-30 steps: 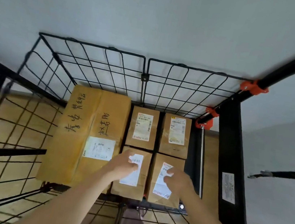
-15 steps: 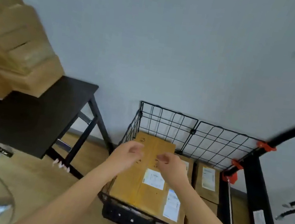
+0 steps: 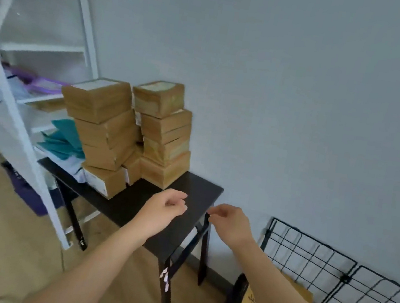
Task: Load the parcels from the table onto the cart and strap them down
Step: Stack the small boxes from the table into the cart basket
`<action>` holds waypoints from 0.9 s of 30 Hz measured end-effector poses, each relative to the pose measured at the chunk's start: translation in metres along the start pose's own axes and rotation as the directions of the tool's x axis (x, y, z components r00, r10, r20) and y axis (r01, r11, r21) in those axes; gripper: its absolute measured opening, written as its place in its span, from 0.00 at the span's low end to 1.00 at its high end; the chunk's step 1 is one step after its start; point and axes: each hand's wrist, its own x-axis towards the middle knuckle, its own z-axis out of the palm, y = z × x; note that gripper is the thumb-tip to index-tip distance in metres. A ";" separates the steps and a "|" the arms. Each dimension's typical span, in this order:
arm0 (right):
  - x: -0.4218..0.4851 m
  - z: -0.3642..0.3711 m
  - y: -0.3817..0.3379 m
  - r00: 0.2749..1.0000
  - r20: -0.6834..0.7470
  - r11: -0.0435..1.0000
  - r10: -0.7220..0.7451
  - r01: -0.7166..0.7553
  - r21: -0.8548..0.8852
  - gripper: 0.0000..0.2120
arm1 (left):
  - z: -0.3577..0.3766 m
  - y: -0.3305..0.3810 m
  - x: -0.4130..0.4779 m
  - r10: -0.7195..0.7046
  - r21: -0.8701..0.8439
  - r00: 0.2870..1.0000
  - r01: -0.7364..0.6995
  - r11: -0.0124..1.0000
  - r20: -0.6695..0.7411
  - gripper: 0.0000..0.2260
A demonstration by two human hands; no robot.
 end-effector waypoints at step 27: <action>0.246 0.205 -0.273 0.980 0.063 0.932 -0.187 0.157 0.326 0.15 | -0.340 -0.028 0.204 0.295 0.337 0.783 -0.115 0.934 -0.548 0.15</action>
